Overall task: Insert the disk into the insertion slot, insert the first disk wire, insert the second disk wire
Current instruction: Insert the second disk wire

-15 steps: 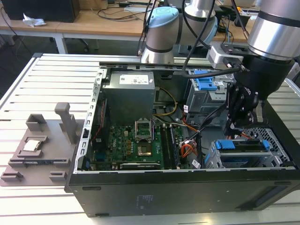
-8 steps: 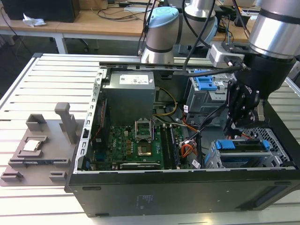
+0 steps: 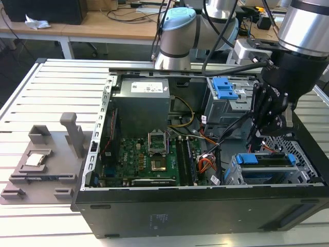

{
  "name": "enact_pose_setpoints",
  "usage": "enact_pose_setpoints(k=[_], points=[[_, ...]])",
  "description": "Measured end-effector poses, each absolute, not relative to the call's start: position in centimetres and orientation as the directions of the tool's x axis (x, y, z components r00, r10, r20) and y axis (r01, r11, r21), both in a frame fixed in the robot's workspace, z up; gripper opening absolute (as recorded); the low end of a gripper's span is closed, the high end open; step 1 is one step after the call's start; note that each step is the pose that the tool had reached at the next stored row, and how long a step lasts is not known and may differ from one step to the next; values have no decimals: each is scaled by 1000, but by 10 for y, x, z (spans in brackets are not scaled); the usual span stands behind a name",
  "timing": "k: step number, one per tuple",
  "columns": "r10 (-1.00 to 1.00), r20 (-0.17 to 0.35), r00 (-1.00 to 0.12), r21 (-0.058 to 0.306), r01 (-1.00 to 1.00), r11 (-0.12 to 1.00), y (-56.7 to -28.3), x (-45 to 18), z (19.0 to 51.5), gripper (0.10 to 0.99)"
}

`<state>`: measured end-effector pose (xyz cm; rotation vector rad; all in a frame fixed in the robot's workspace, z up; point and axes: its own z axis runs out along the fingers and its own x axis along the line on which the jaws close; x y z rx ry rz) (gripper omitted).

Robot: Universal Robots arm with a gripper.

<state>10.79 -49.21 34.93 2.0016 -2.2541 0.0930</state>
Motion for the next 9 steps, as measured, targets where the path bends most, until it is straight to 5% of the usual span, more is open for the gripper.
enact_pose_setpoints(k=[9], points=[[-984,134,-115,37,-992,121,-492,108,346,255]])
